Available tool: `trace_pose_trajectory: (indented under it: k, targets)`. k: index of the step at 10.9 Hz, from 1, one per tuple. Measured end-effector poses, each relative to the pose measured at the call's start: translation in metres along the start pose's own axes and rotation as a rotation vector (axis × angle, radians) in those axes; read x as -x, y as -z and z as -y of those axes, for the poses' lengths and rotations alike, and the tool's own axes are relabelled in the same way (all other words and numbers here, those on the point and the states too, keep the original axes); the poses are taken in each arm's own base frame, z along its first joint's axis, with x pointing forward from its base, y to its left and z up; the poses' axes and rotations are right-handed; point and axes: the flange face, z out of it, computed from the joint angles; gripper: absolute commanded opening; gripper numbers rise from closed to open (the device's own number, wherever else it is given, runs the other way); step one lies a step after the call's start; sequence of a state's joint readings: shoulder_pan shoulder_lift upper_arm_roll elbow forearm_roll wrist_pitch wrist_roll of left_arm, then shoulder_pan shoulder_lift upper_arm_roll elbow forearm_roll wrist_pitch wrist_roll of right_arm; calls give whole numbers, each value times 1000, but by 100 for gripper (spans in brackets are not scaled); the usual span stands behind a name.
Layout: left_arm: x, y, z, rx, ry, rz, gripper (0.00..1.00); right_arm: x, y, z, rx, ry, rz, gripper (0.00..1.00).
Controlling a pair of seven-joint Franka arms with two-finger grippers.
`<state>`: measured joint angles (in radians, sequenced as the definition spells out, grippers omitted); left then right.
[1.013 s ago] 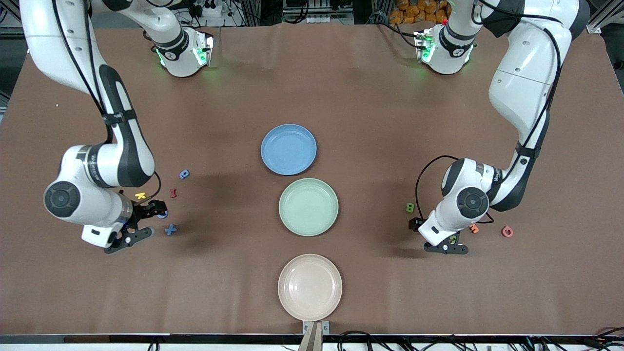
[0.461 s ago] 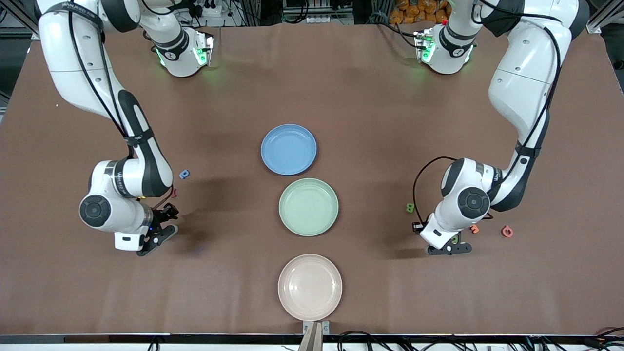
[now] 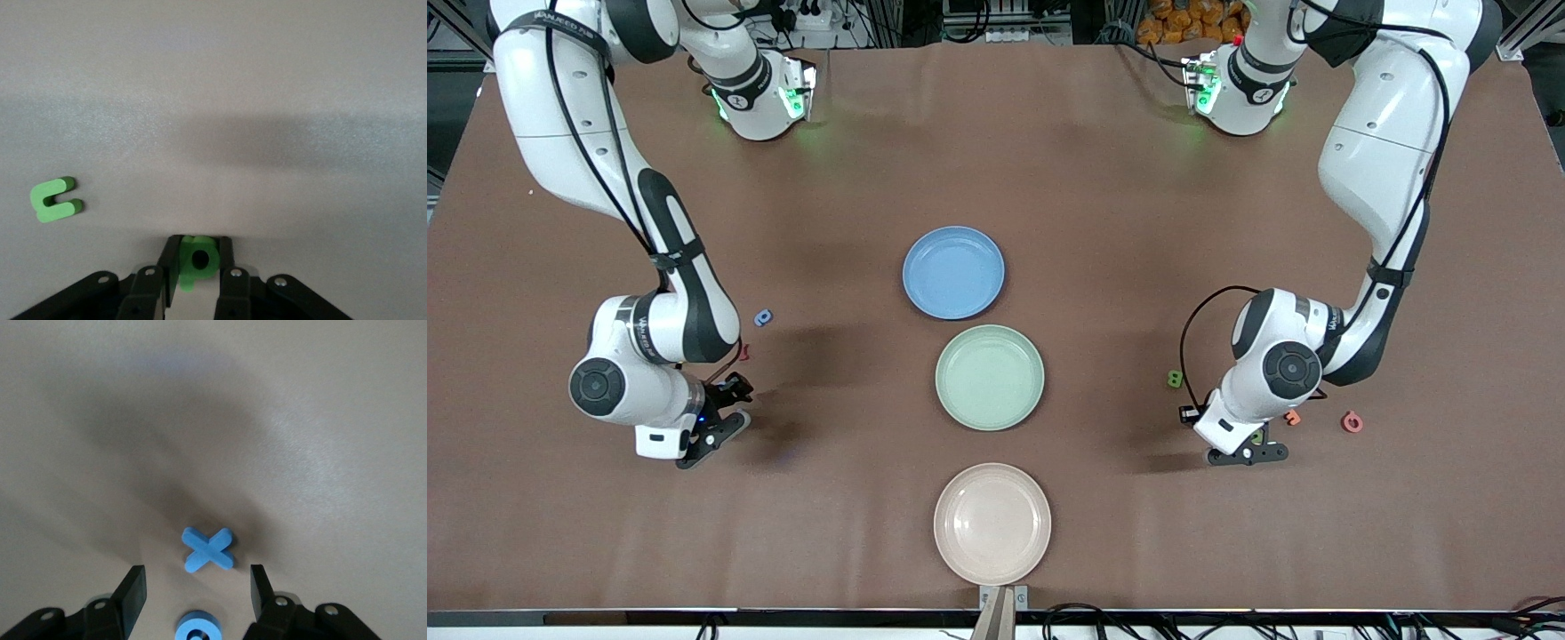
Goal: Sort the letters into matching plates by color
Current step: 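Drop the green letter on the green plate while the right gripper lifts the X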
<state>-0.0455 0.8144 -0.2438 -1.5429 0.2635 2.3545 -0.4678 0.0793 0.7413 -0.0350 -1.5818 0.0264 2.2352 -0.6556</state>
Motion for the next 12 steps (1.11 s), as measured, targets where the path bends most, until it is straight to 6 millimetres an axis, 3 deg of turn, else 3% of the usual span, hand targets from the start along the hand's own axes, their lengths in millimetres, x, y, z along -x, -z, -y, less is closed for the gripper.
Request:
trace_pose_trajectory:
  k: [3,6,7,9,12]
  targets:
    - [1,6,-14,14,66,-9,0,-1,-5,-2,10,0,-16,66]
    - [10,20,-62,34,142,-33,0,-1,-16,-2,8,2,-14,60]
    - [16,26,-83,42,167,-42,0,-1,-18,-3,9,1,-14,53]
    - [32,33,-124,56,206,-49,0,-1,-18,-4,12,0,-18,23]
    - [72,40,-195,74,244,-49,0,1,-16,-9,17,-6,-27,0]
